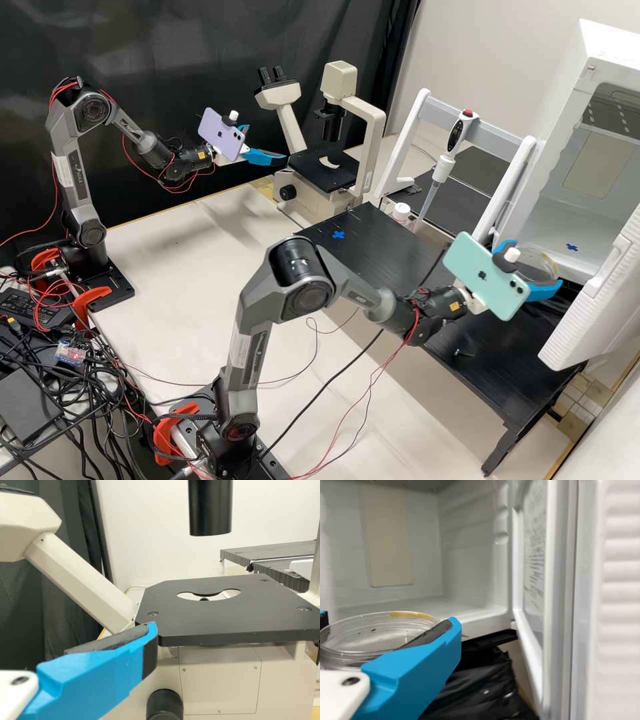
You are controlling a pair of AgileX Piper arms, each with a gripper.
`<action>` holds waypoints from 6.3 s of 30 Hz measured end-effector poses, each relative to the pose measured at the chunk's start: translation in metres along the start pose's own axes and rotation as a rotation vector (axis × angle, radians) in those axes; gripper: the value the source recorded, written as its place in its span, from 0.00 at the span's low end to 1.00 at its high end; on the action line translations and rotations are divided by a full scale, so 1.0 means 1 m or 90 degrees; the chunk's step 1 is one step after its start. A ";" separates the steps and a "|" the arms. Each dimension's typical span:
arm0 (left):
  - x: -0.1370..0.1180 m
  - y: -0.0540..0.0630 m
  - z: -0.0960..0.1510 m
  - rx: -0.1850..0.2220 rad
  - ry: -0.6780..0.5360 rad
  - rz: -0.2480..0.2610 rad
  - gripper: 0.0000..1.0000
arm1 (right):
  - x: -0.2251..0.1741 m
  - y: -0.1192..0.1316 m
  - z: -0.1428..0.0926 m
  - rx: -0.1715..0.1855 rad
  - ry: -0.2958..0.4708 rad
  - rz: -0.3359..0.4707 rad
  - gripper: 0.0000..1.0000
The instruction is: Move the petri dish to the microscope
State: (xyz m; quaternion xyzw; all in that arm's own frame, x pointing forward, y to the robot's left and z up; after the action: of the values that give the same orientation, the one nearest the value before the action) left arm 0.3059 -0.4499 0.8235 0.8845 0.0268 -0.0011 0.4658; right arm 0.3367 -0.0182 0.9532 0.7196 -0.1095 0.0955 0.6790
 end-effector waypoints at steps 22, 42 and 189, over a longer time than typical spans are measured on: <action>0.000 0.000 0.000 0.000 0.000 0.000 1.00 | -0.127 -0.094 -0.095 0.041 0.205 -0.186 0.00; 0.000 0.000 0.000 0.000 0.000 0.000 1.00 | -0.155 -0.199 -0.186 -0.040 0.331 -0.288 0.00; 0.000 0.000 0.000 0.000 0.000 0.000 1.00 | -0.161 -0.146 -0.121 -0.001 0.256 -0.212 1.00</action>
State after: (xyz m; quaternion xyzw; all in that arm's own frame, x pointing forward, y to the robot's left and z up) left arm 0.3059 -0.4499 0.8235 0.8845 0.0268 -0.0011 0.4658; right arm 0.2263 0.1146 0.7747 0.6939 0.1473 0.1232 0.6940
